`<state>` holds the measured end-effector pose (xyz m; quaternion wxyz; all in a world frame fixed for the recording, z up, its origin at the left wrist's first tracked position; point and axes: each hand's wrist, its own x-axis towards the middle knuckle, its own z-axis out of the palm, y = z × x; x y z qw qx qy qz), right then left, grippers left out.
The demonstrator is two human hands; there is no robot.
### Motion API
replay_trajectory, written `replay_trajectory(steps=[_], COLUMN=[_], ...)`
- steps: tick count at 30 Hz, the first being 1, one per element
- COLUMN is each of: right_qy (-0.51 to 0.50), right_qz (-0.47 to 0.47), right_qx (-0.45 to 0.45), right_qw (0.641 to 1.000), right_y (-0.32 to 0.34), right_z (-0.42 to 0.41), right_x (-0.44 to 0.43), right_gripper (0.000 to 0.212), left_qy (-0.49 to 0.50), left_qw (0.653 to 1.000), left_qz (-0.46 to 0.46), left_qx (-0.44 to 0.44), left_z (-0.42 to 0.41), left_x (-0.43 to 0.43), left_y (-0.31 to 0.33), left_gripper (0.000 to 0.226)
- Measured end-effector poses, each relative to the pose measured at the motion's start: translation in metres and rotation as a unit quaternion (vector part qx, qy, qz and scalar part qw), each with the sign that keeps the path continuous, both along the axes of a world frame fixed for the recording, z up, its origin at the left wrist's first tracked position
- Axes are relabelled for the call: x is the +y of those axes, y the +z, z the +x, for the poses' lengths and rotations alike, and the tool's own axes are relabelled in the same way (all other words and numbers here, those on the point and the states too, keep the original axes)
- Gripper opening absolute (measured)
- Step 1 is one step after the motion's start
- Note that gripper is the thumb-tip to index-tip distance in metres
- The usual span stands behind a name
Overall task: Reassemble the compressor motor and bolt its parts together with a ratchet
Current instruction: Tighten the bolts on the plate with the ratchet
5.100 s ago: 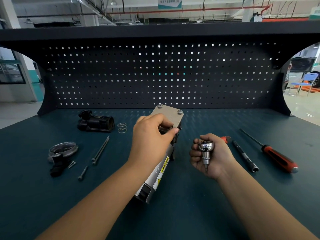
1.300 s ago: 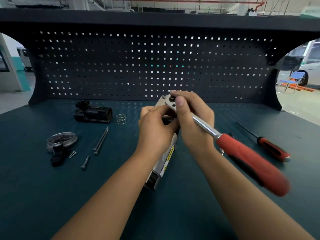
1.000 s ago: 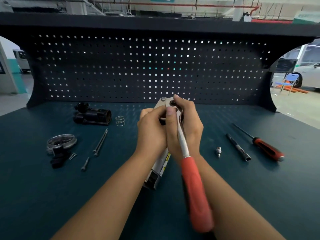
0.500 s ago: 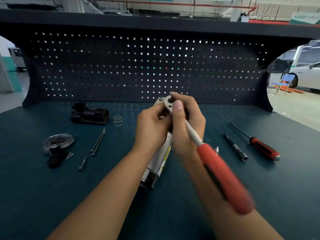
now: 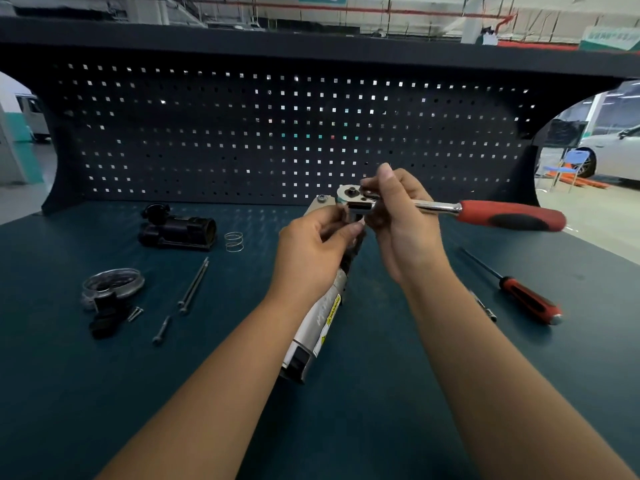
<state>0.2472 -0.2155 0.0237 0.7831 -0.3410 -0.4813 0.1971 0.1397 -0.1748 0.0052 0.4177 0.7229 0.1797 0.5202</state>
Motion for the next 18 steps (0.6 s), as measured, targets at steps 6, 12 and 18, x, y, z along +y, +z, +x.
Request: replay_trajectory(steps=[6,12,18], right_qy=[-0.254,-0.475,-0.364], right_qz=[0.083,0.087,0.061], right_qx=[-0.091,-0.201,-0.196], right_qw=[0.959,0.852,0.908], right_y=[-0.016,-0.033,-0.021], right_z=[-0.037,-0.049,-0.041], right_x=[-0.006,0.000,-0.007], right_gripper=[0.021,0.028,0.018], left_qy=[0.118,0.201,0.114], left_qw=[0.990,0.946,0.983], left_qz=[0.059,0.143,0.068], left_qx=[0.051,0.208,0.128], left_z=[-0.001,0.009,0.013], left_x=[-0.004,0.000,0.001], left_y=[0.000,0.013,0.013], left_gripper=[0.027,0.032,0.044])
